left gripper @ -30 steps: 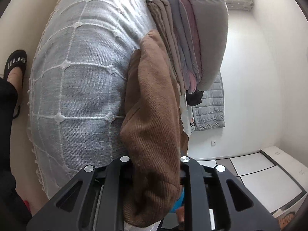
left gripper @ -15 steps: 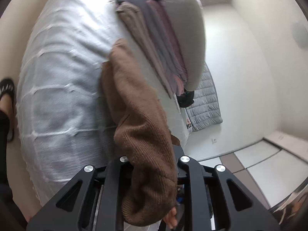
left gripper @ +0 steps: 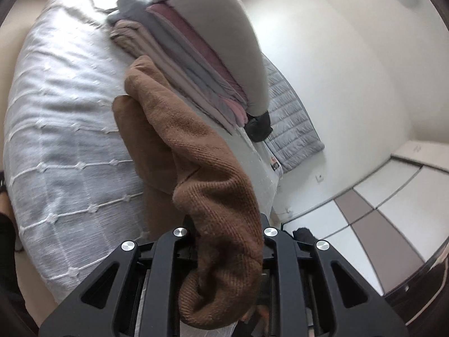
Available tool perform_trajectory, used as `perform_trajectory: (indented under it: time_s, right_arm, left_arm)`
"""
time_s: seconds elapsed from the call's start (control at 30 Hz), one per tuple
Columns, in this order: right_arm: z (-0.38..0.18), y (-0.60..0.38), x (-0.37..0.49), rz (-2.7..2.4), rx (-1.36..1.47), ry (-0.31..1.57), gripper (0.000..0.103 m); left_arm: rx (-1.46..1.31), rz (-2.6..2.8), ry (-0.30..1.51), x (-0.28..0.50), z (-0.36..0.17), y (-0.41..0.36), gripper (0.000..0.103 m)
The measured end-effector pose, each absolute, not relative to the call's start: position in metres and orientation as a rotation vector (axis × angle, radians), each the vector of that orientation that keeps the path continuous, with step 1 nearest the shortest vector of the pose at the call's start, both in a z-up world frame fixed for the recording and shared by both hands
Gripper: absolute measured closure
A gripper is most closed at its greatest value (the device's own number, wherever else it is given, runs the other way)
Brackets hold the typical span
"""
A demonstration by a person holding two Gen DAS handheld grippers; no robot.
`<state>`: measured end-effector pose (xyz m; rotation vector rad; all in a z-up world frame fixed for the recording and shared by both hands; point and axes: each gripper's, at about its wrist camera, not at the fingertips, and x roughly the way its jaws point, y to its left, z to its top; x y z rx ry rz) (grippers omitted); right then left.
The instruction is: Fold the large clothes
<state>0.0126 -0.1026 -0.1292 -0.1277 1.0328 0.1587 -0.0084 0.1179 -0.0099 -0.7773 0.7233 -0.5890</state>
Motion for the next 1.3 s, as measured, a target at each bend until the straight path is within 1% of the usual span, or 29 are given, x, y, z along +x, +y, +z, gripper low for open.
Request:
perform_trajectory:
  time_s: [0.07,0.23,0.37,0.4,0.5,0.6,0.63,0.67,0.8,0.87,0.9,0.97,1.03,1.07,1.1,1.17,1.2,1.23,1.3]
  right_arm:
    - [-0.143,-0.102,0.007,0.149,-0.139,1.002,0.034]
    - [-0.145,-0.102,-0.001,0.147,-0.113,0.975,0.034]
    - [-0.143,-0.119,-0.01,0.188,-0.005,0.913,0.034]
    - [-0.133,-0.125,-0.011,0.205,0.031,0.895,0.034]
    - [-0.115,-0.161,-0.031,0.257,0.249,0.813,0.034]
    - [-0.105,-0.226,-0.065,0.331,0.562,0.692,0.023]
    - [-0.107,-0.248,-0.074,0.342,0.657,0.661,0.021]
    - [-0.111,-0.268,-0.082,0.336,0.731,0.647,0.02]
    - [-0.138,-0.331,-0.091,0.356,0.949,0.651,0.02]
    - [-0.148,-0.348,-0.094,0.417,1.052,0.631,0.02]
    - [-0.153,-0.355,-0.094,0.458,1.104,0.623,0.02]
    - [-0.166,-0.365,-0.092,0.511,1.171,0.638,0.02]
    - [-0.18,-0.375,-0.095,0.584,1.289,0.603,0.02]
    - [-0.185,-0.38,-0.096,0.606,1.331,0.589,0.02]
    - [-0.19,-0.384,-0.098,0.638,1.381,0.568,0.02]
    - [-0.201,-0.397,-0.107,0.725,1.551,0.447,0.014]
    - [-0.206,-0.404,-0.109,0.758,1.616,0.401,0.009]
    - [-0.208,-0.412,-0.108,0.76,1.656,0.383,0.007]
    - [-0.2,-0.423,-0.098,0.736,1.614,0.436,0.007]
  left_arm:
    - [-0.733,-0.619,0.721,-0.007,0.001,0.101,0.086]
    - [-0.614,-0.704,0.712,-0.009,0.026,0.048,0.085]
    - [-0.535,-0.786,0.71,-0.009,0.041,-0.001,0.085]
    - [-0.51,-0.804,0.709,-0.01,0.044,-0.013,0.085]
    - [-0.445,-0.862,0.717,-0.011,0.048,-0.053,0.085]
    - [-0.397,-0.916,0.746,-0.005,0.04,-0.096,0.085]
    - [-0.438,-0.926,0.74,-0.001,0.032,-0.11,0.085]
    - [-0.421,-0.942,0.759,0.003,0.023,-0.129,0.085]
    - [-0.318,-0.965,0.859,0.005,-0.021,-0.199,0.085]
    - [-0.24,-0.969,0.954,0.004,-0.051,-0.232,0.08]
    - [-0.198,-0.963,0.983,-0.001,-0.062,-0.243,0.073]
    - [-0.129,-0.925,0.971,-0.009,-0.069,-0.255,0.069]
    - [-0.099,-0.934,0.969,-0.013,-0.065,-0.261,0.054]
    - [-0.096,-0.94,0.968,-0.014,-0.062,-0.264,0.051]
    - [-0.087,-0.945,0.962,-0.016,-0.059,-0.268,0.049]
    - [-0.087,-0.956,0.958,-0.021,-0.053,-0.267,0.05]
    - [-0.109,-0.966,0.95,-0.024,-0.046,-0.263,0.05]
    - [-0.138,-0.975,0.945,-0.027,-0.04,-0.257,0.05]
    - [-0.171,-0.974,0.908,-0.034,-0.022,-0.239,0.05]
